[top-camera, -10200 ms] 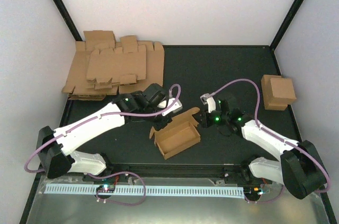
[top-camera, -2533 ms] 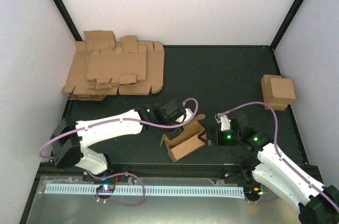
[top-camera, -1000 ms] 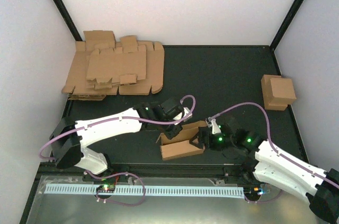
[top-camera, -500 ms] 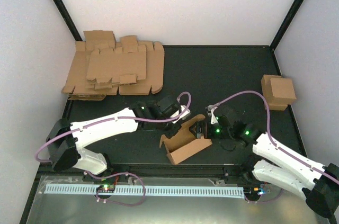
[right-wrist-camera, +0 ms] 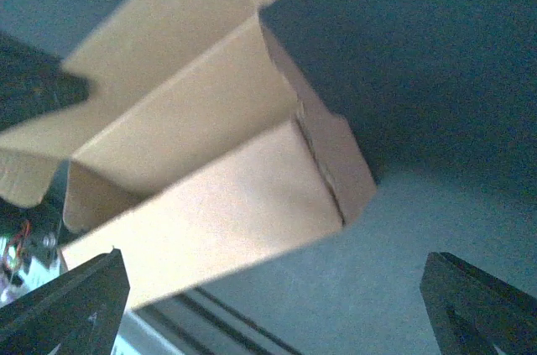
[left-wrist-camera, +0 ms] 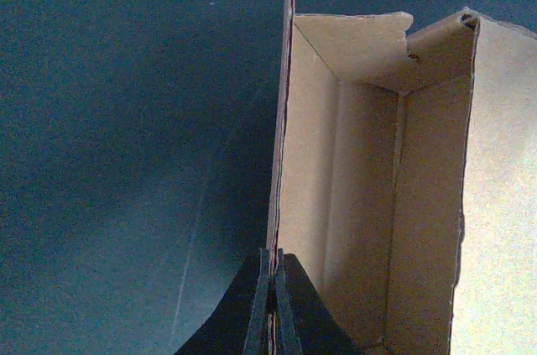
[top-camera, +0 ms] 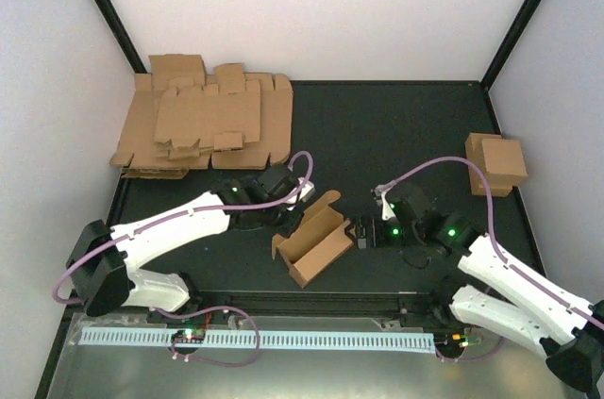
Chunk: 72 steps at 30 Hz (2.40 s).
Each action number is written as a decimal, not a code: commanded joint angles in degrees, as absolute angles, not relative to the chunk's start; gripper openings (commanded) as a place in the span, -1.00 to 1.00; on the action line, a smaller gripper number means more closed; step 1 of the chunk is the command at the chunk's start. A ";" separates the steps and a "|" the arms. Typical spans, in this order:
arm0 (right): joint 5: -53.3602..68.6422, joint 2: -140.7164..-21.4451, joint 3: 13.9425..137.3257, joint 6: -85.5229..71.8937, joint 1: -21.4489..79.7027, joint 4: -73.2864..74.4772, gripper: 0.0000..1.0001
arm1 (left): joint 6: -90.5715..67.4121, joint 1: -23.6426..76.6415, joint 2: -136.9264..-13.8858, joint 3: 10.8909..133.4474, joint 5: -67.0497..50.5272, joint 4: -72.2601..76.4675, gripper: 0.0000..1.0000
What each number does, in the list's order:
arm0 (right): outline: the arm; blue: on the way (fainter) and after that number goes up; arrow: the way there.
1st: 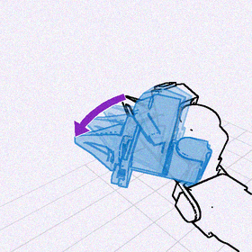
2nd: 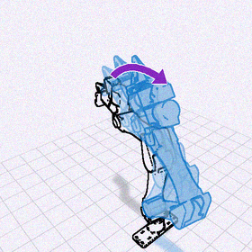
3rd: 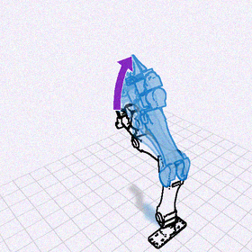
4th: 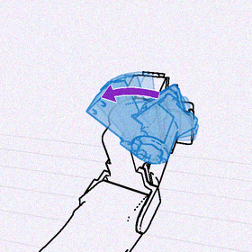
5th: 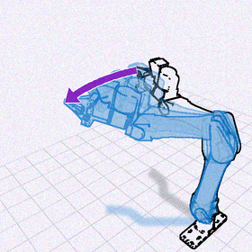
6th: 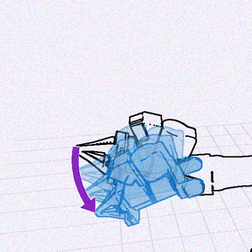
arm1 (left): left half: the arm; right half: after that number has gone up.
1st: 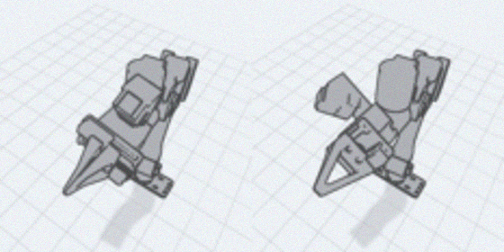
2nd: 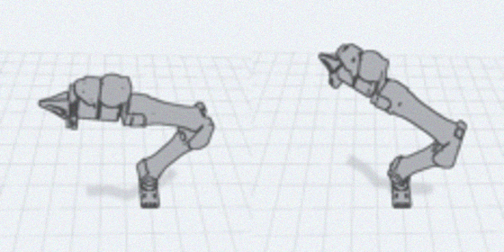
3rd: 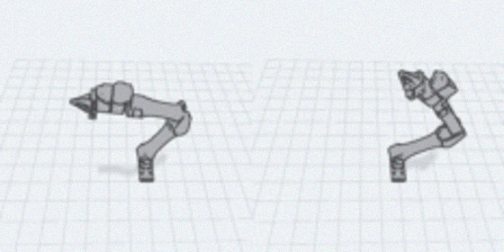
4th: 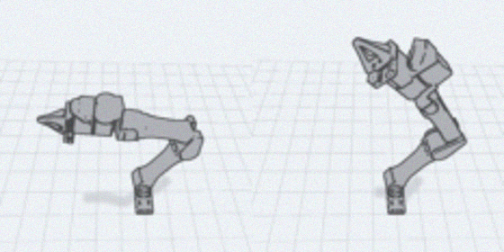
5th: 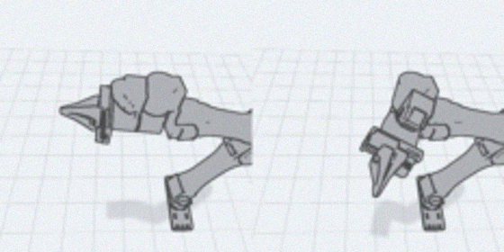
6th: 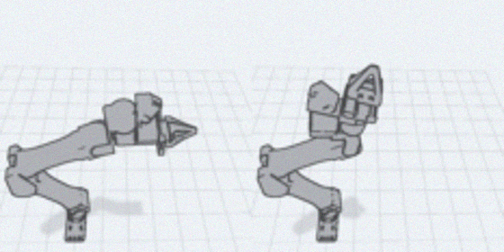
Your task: Fold the paper box
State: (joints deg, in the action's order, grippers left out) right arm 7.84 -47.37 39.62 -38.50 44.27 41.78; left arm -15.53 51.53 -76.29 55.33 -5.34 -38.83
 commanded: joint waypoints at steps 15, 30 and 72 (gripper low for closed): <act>33.62 -53.17 27.16 -50.61 44.72 10.65 0.58 | -24.16 47.93 -68.79 50.08 -6.18 -32.71 -0.97; 28.57 -59.36 26.52 -53.09 44.73 -0.05 0.07 | -24.44 47.90 -67.23 47.40 -16.80 -25.31 -0.96; 27.55 -48.53 21.47 -53.97 44.58 8.25 0.49 | -24.62 47.38 -69.63 46.53 -19.41 -24.55 -0.92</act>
